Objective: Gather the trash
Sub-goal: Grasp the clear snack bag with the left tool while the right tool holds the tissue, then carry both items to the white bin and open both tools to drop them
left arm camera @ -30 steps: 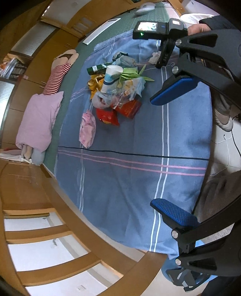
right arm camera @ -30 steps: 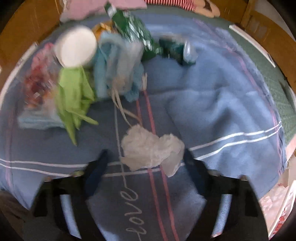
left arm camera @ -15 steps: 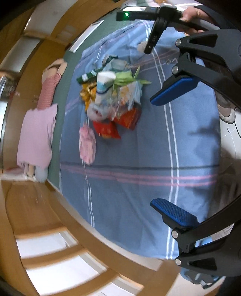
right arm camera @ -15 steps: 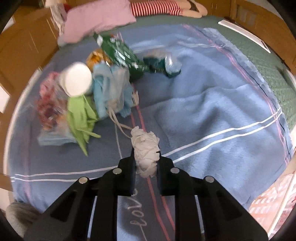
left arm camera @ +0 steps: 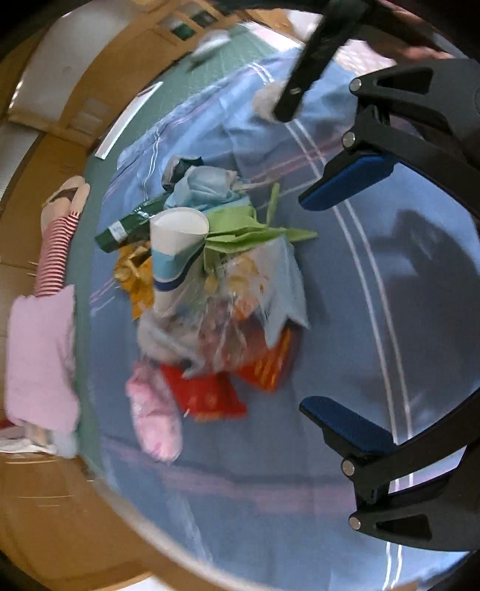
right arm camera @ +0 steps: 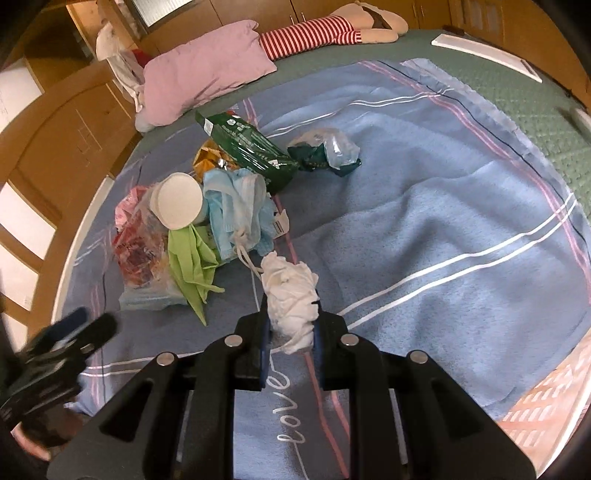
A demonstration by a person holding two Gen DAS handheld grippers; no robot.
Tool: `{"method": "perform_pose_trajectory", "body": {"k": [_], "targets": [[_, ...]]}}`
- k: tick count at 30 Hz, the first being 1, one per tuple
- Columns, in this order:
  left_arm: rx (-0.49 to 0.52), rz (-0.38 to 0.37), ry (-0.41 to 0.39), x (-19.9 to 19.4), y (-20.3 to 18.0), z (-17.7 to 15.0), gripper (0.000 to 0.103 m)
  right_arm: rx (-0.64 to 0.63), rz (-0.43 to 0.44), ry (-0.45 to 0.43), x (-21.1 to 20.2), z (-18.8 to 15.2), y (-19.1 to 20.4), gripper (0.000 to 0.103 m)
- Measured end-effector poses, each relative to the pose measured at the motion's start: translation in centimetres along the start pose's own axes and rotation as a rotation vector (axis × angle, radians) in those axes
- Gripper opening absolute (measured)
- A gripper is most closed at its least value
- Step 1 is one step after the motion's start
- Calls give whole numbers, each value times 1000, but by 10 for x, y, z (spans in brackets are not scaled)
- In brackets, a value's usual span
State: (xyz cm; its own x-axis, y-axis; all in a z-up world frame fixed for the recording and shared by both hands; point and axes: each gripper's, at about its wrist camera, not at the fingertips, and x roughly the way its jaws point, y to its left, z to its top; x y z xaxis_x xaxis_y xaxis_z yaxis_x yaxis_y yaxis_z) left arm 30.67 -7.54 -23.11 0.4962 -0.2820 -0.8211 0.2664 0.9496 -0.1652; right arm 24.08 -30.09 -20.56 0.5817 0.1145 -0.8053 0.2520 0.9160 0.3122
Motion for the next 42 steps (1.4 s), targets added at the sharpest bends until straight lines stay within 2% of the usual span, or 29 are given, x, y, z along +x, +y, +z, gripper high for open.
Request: {"method": "perform_pose_trajectory", "body": {"k": [4,9,10,11,14,17,19,24,31,35,39,42], "targets": [[-95,-63,34,33,4,7,100,25,36,-2,-2,1,-6,20],[-71,-73,50,57,-8,10,87,51,84,1,-3,2,-11,20],[-69,-66,51,59,-8,10,83,54,90,1,-3,2,-11,20],[-78,-61,62,63,-8,10,70,55,95,0,-3,1,-10,20],[-123,-63,49,62,-3,11,65,62,112,2,-4,1,-11,20],[-115,-50,22,57,-2,13,35,70,124,6,-4,1,-12,21],[-114,-38,18,54,-1,14,32,70,128,5,-4,1,-12,21],[-46,2,-44,38,-7,13,27,64,124,-2,-6,0,-11,21],[35,36,-141,2,-5,9,27,37,107,-28,-11,0,-5,21],[134,52,-200,-29,-20,6,27,23,102,-66,-18,0,-2,21],[200,-5,-238,-63,-44,1,27,25,82,-135,-37,-3,-3,21],[251,-52,-258,-84,-68,-4,27,31,31,-201,-70,-11,-10,21]]}}
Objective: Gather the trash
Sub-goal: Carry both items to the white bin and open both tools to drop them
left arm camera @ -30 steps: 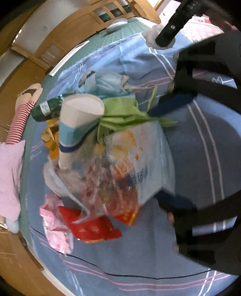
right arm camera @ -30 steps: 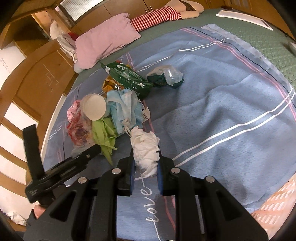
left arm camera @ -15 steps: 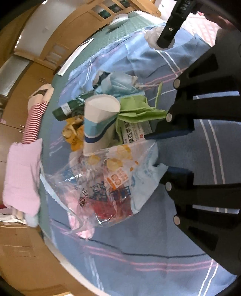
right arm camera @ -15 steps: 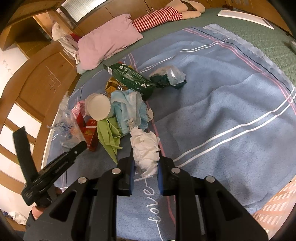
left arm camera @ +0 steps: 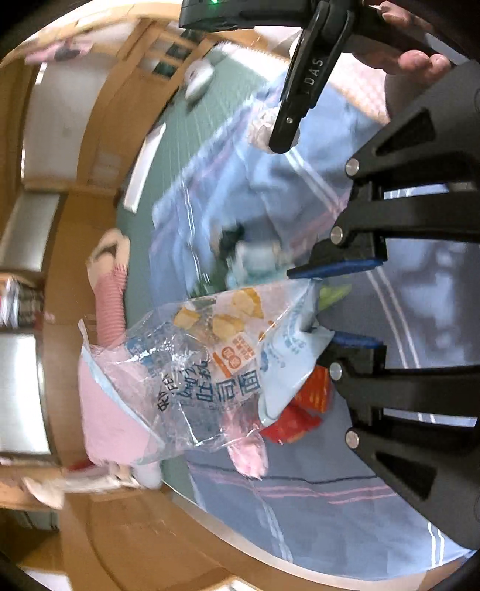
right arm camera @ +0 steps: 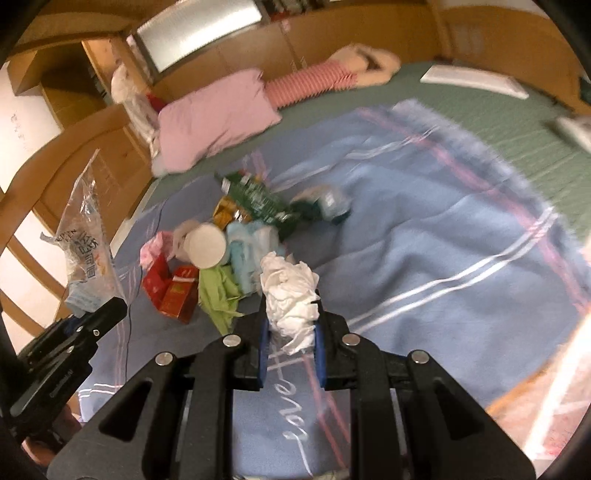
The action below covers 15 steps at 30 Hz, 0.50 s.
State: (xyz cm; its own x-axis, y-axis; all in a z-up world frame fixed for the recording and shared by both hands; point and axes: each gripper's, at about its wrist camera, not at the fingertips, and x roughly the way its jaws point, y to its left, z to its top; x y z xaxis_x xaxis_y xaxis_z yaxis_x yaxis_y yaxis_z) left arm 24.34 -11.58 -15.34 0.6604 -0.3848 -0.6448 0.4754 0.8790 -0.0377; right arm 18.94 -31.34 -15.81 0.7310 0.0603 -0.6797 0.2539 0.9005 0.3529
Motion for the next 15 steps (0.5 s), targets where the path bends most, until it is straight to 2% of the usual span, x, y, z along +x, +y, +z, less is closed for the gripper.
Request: {"method": "perform_pose_trajectory", "body": {"k": [4,7,11,15], "targets": [[63,-93,-29,-22,-41,3,27,42,-68,-82,-64,-8,-23,21],[122,-200,-47,-39,-83,2,27,75,-146,-137,-116,-22,-46,21],[227,-359,-45,-54,-153,-10,28,132,-270,-197,-181,-47,-79,21],[343,-513,-5,-60,-229,-31,28,192,-390,-234,-227,-71,-111,21]]}}
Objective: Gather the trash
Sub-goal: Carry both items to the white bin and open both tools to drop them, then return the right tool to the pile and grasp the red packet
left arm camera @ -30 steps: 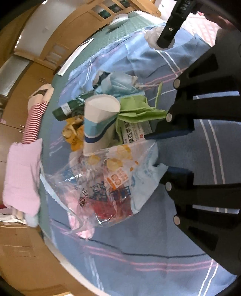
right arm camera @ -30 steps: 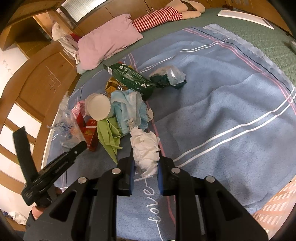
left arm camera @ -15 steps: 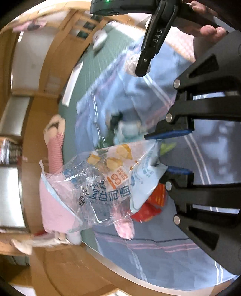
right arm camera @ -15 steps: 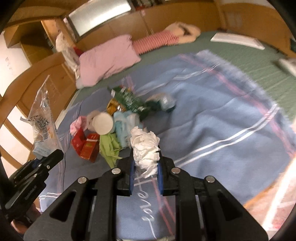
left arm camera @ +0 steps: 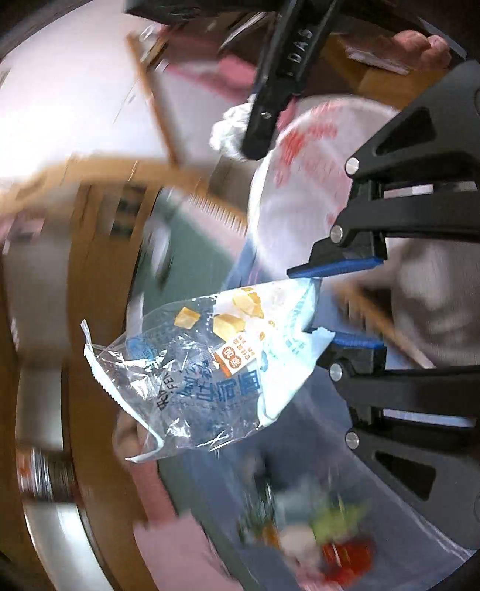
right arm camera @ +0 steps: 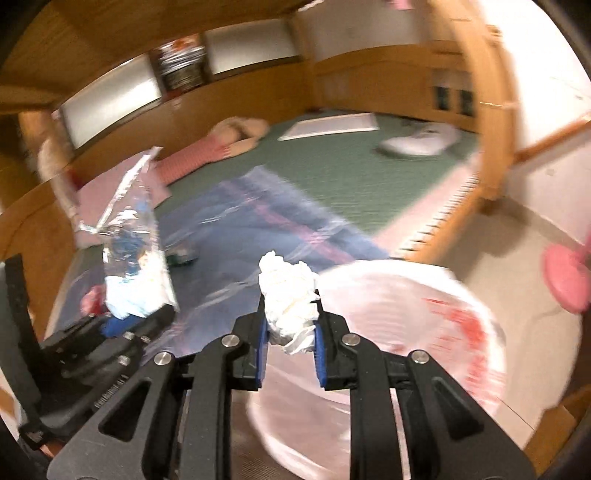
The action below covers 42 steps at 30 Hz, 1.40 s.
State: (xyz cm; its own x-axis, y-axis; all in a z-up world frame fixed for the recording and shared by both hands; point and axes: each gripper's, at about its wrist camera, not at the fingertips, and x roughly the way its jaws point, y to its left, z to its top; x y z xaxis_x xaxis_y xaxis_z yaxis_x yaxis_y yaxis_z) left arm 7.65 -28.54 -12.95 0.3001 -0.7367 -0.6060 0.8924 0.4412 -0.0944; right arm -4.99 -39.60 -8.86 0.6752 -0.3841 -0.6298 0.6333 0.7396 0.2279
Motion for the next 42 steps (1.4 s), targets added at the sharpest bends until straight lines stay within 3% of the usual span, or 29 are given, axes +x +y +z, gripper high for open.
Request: {"method": "perform_pose_trajectory", "body": {"k": [2,7,10,11,15,22,27,30,32,35,42], "targets": [[35,-70,40,21,-32,-2,28,35,-53,-13,-14,-5,-25,21],[121,-117,114,60,-82,-9,31,95,-142,-42,-36,-15,-66,21],[144,-89,156,77,-93,-11,53,113,-158,-48,-38,-17,-76,21],[149,-75,159,81,-96,-11,66,116,-163,-49,-39,-18,-78,21],[139,-41,170,83,-91,-6,82,131,-170,-43,-39,-23,-83,21],[132,58,155,76,-77,2,87,160,-160,-7,-25,-25,-92,21],[73,131,124,58,-50,11,88,158,-150,51,1,-27,-93,25],[50,171,113,49,-35,13,88,146,-156,94,19,-29,-90,33],[34,196,105,42,-25,13,88,140,-164,114,26,-30,-88,49],[9,215,98,35,-11,13,88,151,-164,115,30,-31,-88,62],[-40,244,87,20,13,11,88,134,-161,114,29,-27,-77,66]]}}
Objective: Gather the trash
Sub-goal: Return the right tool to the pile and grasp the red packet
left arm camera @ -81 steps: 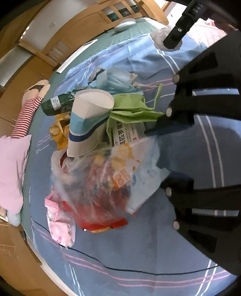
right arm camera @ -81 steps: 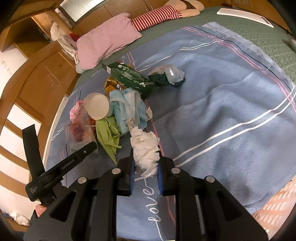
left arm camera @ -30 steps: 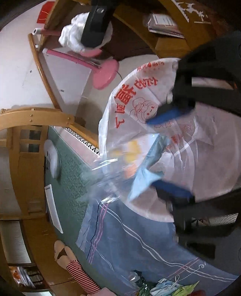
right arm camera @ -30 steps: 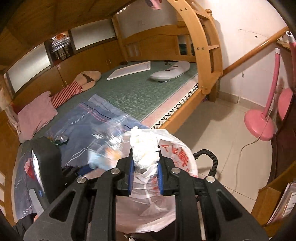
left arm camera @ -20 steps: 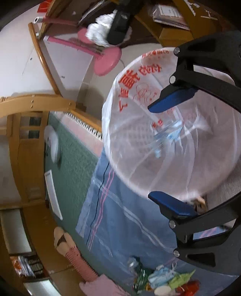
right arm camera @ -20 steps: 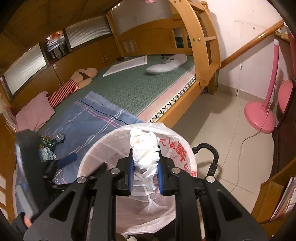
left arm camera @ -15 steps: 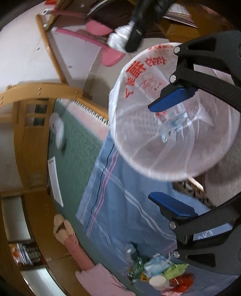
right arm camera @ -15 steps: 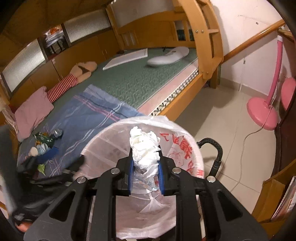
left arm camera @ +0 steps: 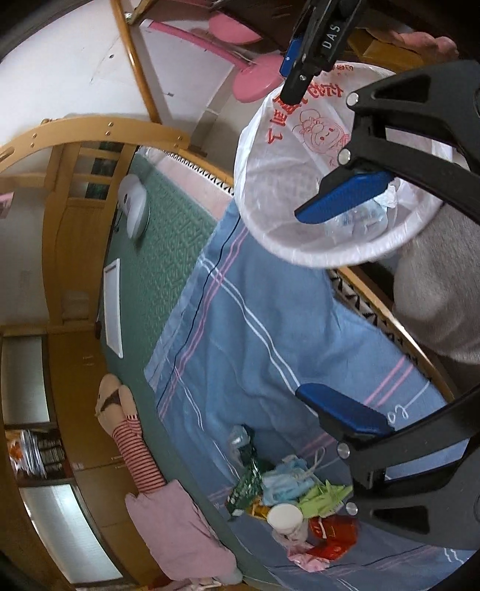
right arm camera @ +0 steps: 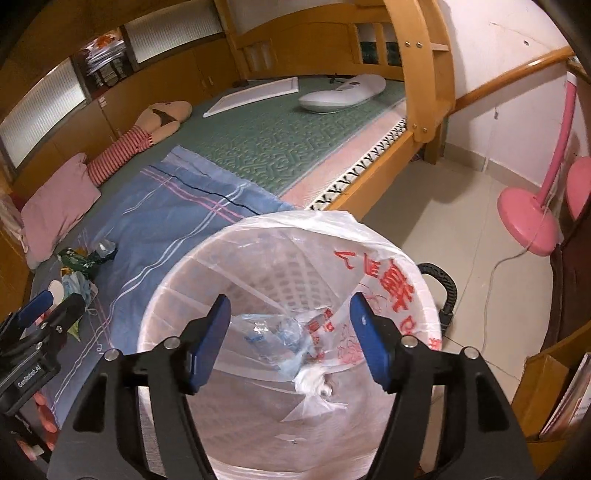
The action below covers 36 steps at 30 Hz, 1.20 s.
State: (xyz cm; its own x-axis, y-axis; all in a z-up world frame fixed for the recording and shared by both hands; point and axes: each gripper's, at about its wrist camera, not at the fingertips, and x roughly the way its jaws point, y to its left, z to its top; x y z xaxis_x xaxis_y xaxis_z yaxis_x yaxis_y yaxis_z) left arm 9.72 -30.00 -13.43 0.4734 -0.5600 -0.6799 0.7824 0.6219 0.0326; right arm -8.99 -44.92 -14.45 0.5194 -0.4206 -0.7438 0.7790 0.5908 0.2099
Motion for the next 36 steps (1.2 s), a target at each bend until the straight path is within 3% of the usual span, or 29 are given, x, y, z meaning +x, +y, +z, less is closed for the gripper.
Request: {"method": "perform_pose_trajectory", "body": {"k": [4,9,20,25,32,36], "targets": [[-49,22,-8,-12,28,-8,91,-67,59,8,3,4,33,66],[-136,130,7,-31,88,-37,92,-191,187,45,18,4,107,66],[-463,491,35,-91,273,-115,93,-521,490,209,78,-34,327,66],[-584,584,36,-111,330,-145,93,-643,580,296,102,-67,420,66],[-663,655,23,-133,379,-174,93,-822,596,252,121,-103,538,66],[-699,662,9,-141,395,-186,94,-895,566,279,145,-120,590,66]]}}
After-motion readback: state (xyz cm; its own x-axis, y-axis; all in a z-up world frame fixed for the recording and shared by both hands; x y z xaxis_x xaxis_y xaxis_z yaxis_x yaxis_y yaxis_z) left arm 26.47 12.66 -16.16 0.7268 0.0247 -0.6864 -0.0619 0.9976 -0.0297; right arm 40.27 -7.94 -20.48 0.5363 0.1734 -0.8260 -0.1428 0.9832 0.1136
